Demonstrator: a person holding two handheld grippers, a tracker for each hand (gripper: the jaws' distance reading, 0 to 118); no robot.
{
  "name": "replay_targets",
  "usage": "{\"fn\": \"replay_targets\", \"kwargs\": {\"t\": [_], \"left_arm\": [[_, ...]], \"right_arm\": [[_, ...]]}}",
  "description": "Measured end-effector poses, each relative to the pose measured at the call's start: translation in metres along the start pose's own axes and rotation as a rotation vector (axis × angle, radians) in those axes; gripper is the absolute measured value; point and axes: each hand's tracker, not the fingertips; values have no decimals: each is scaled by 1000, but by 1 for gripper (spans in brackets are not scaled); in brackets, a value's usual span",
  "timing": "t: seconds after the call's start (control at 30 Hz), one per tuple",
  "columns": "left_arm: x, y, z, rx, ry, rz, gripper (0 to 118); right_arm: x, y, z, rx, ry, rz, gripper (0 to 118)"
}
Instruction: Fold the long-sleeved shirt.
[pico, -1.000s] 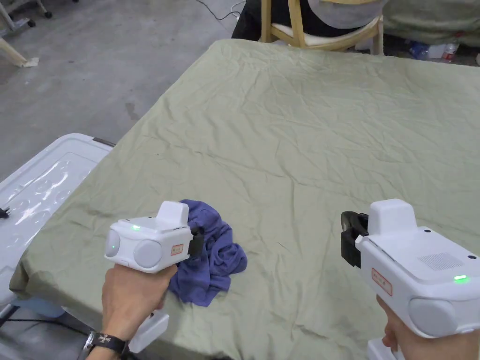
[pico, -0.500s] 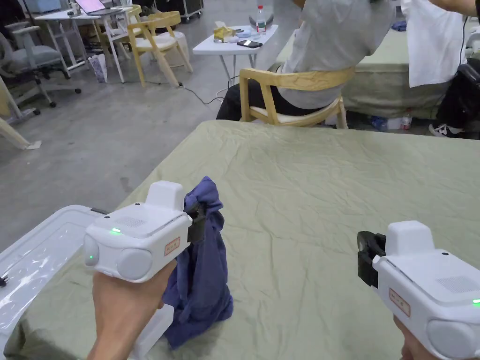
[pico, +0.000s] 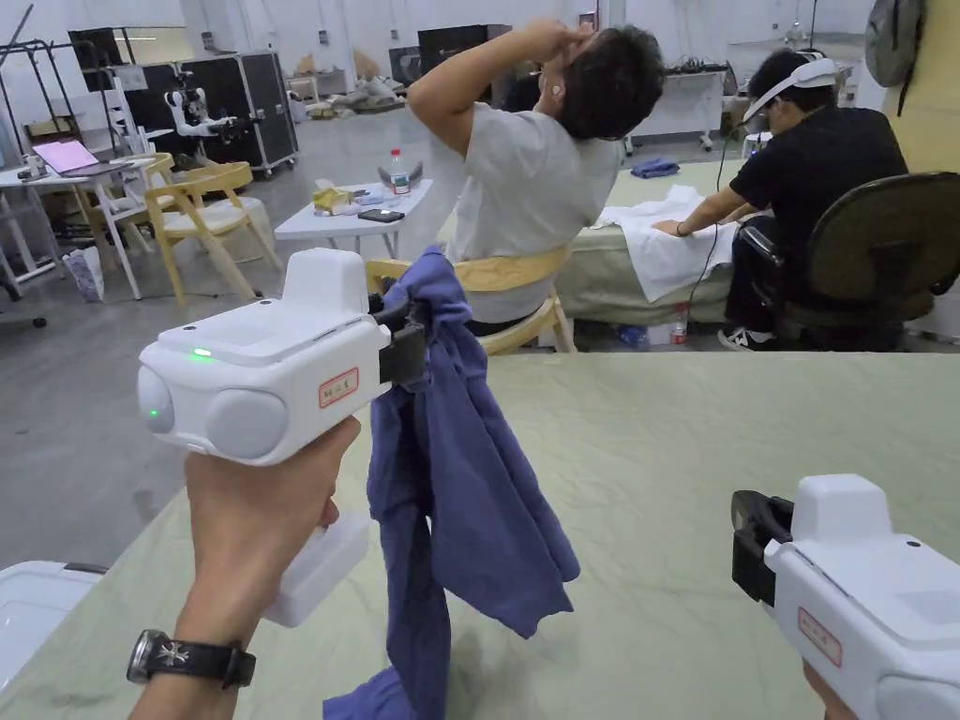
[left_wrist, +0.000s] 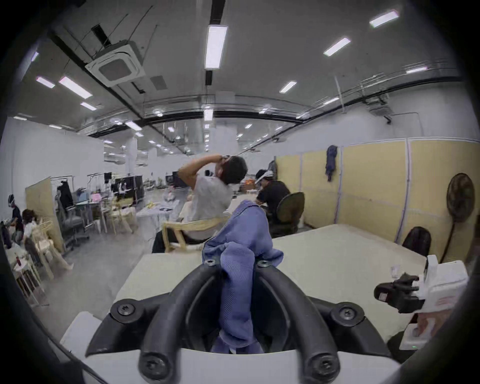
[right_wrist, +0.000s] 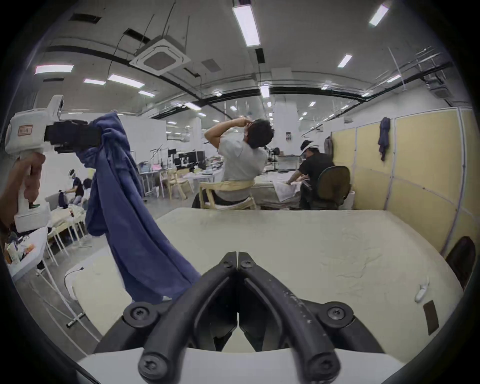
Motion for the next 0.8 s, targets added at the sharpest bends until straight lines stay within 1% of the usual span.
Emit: {"fn": "replay_targets", "kwargs": {"t": [0.2,0.33,0.6,0.8], "left_arm": [[63,-20,-48,-54,-149,5,16],[117,-52,-93,-143,-272,6,16],[228,-144,-196,-385,-490,-2,16],[321,-217,-254,-558,-626,-21,16]], "right_arm": [[46,-10,20,1,-89,-46,1],[76,-24,28,-20,-153,-63,1],[137,-63,32,-93,-258,-116,1],[180,-92,36,-150,-332,-165,1]]}}
